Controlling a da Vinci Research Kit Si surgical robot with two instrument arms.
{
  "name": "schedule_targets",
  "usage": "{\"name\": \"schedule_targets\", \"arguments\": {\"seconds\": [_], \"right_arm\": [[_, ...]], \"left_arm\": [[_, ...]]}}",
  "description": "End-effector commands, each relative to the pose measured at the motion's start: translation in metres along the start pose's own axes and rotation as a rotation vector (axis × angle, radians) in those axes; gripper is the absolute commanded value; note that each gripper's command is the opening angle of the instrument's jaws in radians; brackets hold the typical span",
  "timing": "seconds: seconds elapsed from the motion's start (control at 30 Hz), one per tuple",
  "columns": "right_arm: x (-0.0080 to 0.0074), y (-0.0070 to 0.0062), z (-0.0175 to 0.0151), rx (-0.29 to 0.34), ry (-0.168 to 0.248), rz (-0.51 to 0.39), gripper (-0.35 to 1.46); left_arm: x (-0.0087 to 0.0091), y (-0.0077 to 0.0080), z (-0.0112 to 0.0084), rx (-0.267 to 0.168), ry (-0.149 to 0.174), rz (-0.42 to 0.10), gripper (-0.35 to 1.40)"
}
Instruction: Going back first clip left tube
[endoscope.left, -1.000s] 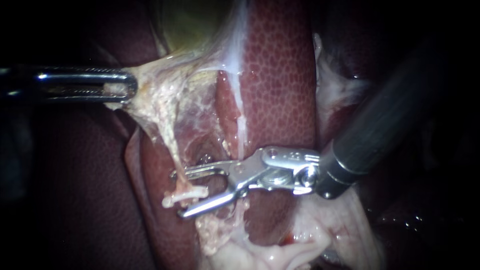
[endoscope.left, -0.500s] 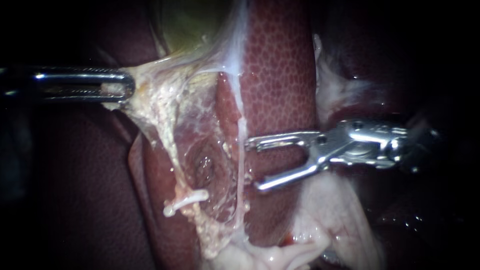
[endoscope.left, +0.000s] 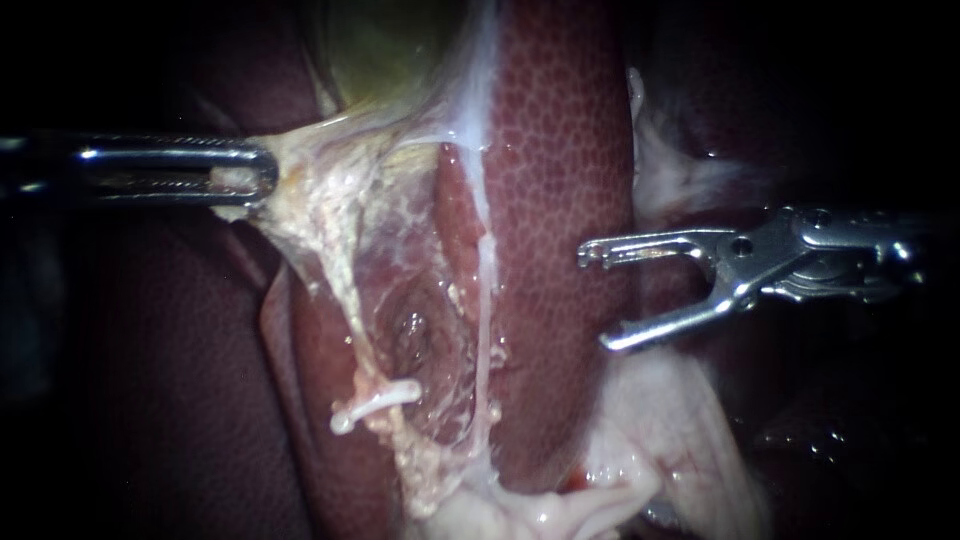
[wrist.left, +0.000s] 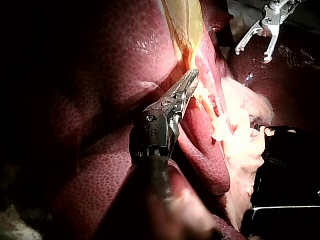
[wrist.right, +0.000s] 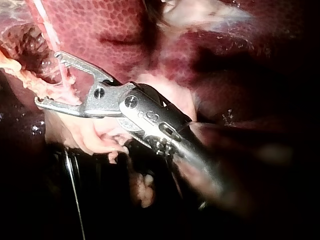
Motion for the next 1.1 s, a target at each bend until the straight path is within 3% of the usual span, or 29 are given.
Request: {"name": "schedule_targets", "arguments": {"seconds": [0.03,0.13,0.37,0.67,1.1], "right_arm": [[-0.0002,0.0000,0.0001,-0.001,0.000,0.000,0.60],[-0.0002,0.0000,0.0001,-0.001,0.000,-0.001,0.60],[-0.0003,-0.0001,0.0002,-0.001,0.000,-0.002,0.60],[-0.0003,-0.0002,0.0003,-0.001,0.000,-0.002,0.60],[-0.0002,-0.0003,0.0005,-0.004,0.000,-0.007,0.60]], "left_arm": [[0.0003,0.0001,0.0004,-0.003,-0.001,0.003,-0.35],[0.0015,0.0007,0.0016,-0.007,-0.006,0.010,-0.35],[0.0041,0.0024,0.0054,-0.002,0.023,0.025,-0.35],[0.0063,0.0018,0.0106,0.022,0.057,0.037,-0.35],[0.0068,0.0019,0.0114,0.027,0.063,0.046,-0.35]]}}
